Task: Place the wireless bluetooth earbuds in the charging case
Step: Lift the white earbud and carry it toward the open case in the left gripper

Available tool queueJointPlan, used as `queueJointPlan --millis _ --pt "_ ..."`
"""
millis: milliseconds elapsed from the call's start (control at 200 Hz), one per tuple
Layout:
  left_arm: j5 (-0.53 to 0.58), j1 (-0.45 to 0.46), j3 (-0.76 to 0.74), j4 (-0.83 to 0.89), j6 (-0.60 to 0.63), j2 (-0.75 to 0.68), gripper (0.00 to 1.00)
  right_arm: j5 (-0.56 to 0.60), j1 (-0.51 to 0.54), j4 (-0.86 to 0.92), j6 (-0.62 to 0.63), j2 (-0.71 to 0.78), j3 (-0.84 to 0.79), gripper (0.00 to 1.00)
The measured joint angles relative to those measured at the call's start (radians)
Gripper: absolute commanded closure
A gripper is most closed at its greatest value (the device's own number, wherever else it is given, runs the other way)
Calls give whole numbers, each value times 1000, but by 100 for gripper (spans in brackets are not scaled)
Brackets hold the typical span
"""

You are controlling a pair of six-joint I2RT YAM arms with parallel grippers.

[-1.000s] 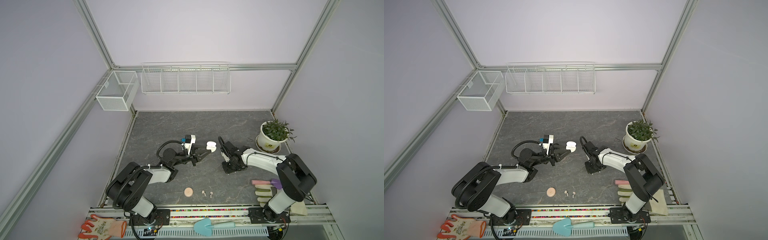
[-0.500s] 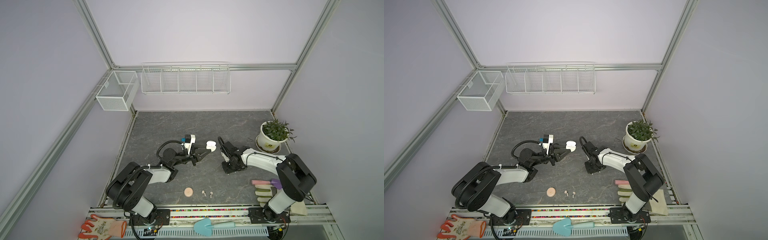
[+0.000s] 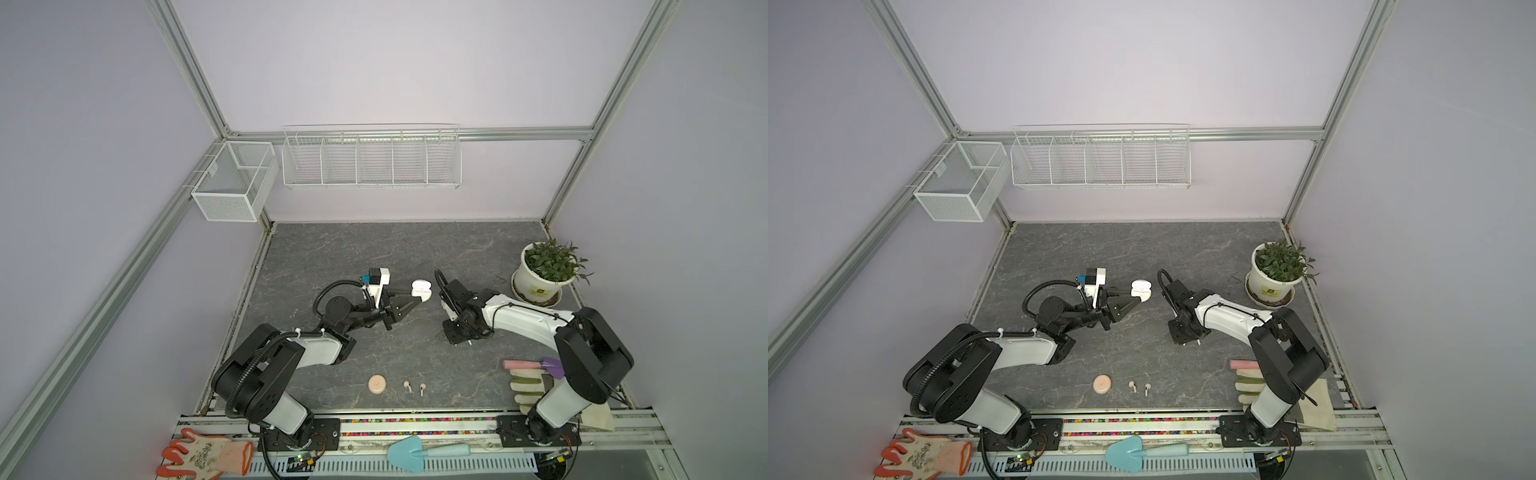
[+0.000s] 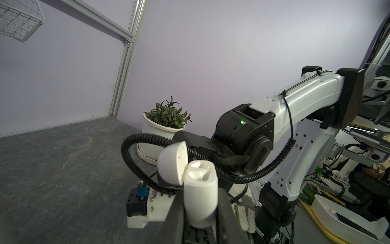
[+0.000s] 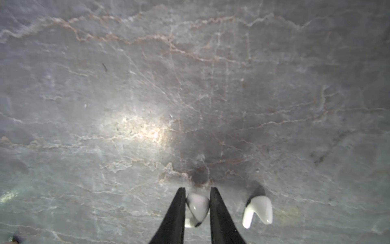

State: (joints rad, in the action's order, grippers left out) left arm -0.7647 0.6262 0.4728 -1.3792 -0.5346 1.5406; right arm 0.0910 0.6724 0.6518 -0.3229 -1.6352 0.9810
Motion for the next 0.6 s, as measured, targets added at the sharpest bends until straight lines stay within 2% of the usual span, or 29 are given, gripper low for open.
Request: queueJointPlan --millis 245,600 --pt "31 -5 14 1 -28 0 100 56 1 94 29 101 126 76" --pt "42 -5 69 0 -37 -3 100 148 25 266 114 226 436 76"
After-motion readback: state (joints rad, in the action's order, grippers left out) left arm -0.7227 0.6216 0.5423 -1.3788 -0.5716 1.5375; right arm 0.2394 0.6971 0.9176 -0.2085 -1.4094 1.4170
